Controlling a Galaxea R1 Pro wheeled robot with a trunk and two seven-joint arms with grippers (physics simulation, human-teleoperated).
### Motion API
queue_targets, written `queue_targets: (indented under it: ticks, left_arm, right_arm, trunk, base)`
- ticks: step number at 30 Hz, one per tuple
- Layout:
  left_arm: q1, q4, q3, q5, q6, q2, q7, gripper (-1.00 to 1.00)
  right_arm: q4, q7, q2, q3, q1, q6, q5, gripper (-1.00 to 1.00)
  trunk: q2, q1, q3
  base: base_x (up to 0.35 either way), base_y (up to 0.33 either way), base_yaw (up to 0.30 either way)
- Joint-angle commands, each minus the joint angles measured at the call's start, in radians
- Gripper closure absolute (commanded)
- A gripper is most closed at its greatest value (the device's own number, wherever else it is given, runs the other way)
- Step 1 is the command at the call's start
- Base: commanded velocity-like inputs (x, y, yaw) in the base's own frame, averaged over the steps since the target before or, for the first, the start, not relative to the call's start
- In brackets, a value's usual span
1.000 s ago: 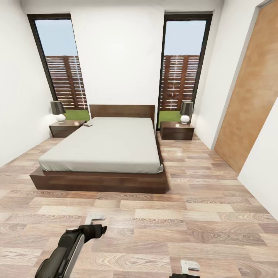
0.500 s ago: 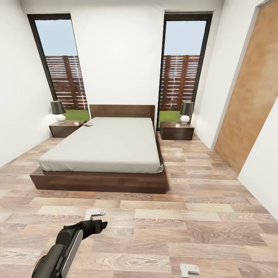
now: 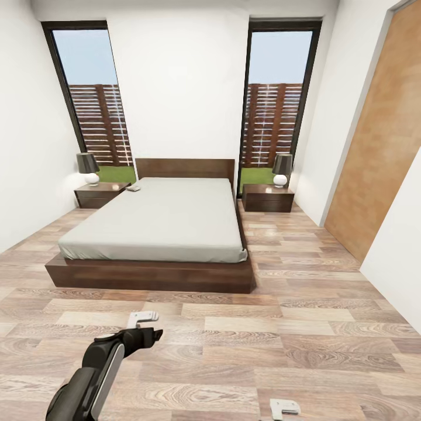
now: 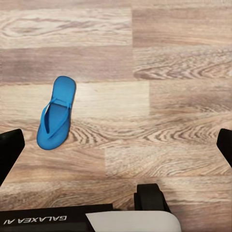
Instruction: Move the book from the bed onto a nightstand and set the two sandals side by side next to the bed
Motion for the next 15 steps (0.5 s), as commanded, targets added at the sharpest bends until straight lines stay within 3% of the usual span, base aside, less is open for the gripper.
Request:
queue_targets:
  ticks: [1, 15]
  left_arm:
    - [-0.001, -0.002, 0.001, 0.008, 0.005, 0.000, 0.002, -1.00]
    - [0.000, -0.026, 0.001, 0.008, 0.007, -0.002, 0.002, -1.00]
  right_arm:
    - [-0.004, -0.002, 0.002, -0.003, 0.000, 0.005, 0.001, -1.00]
    - [-0.011, -0.002, 0.015, 0.029, -0.013, 0.006, 0.002, -1.00]
  trunk:
    - [-0.001, 0.000, -0.001]
    - [-0.001, 0.000, -0.001]
  base:
    - [0.000, 0.000, 0.000]
    - [0.000, 0.000, 0.000]
